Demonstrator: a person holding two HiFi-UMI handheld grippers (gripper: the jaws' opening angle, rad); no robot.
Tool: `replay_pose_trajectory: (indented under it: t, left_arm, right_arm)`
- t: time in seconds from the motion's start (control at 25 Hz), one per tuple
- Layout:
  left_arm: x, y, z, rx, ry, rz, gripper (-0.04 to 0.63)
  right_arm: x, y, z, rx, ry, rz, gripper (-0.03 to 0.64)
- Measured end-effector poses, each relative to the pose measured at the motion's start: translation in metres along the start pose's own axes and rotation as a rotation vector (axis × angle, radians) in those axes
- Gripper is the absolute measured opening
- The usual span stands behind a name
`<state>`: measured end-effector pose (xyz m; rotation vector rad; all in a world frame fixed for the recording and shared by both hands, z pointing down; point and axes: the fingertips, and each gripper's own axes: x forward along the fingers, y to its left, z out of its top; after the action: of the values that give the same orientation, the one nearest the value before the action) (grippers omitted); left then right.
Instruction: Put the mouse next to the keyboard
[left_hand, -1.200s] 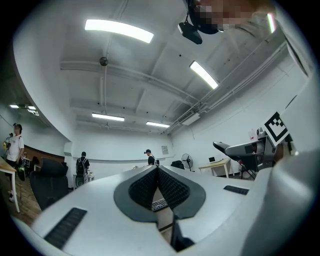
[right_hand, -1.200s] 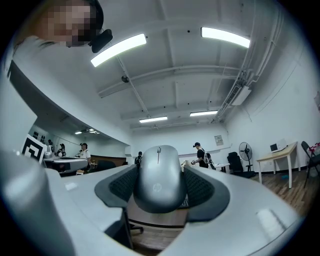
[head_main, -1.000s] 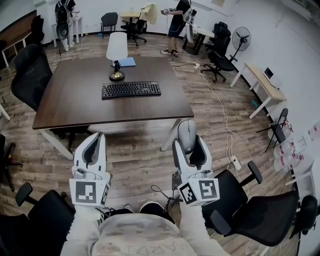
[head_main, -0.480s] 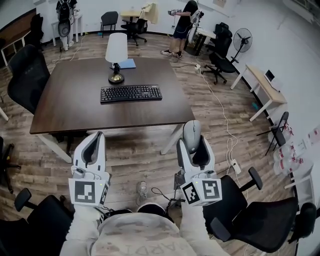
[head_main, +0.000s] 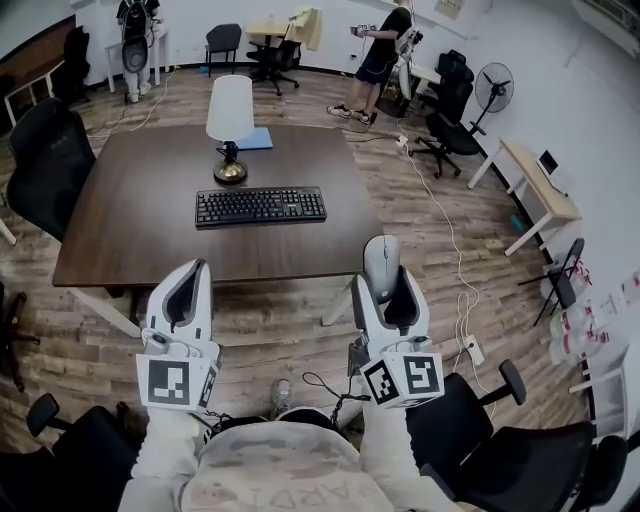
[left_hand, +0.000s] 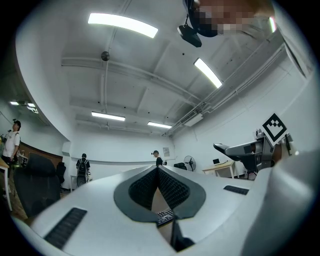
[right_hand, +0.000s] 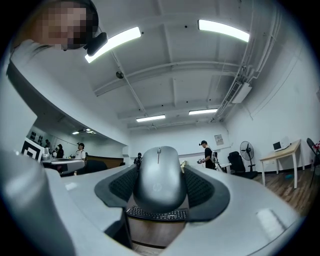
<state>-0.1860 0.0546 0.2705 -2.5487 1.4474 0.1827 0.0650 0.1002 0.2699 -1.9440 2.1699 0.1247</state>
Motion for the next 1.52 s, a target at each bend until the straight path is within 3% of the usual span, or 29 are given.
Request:
replay_pose_trajectory:
  t: [0.88, 1.52]
  left_arm:
    - [0.148, -0.014, -0.033, 0.033, 0.022, 0.049, 0.006]
    - [0.181, -0.028, -0.045, 0.048, 0.049, 0.089, 0.006]
  right_arm:
    - [0.127, -0.101, -0.036, 0.024, 0.050, 0.068, 0.307]
    - [0.159, -0.135, -0.058, 0.075, 0.073, 0.113, 0.305]
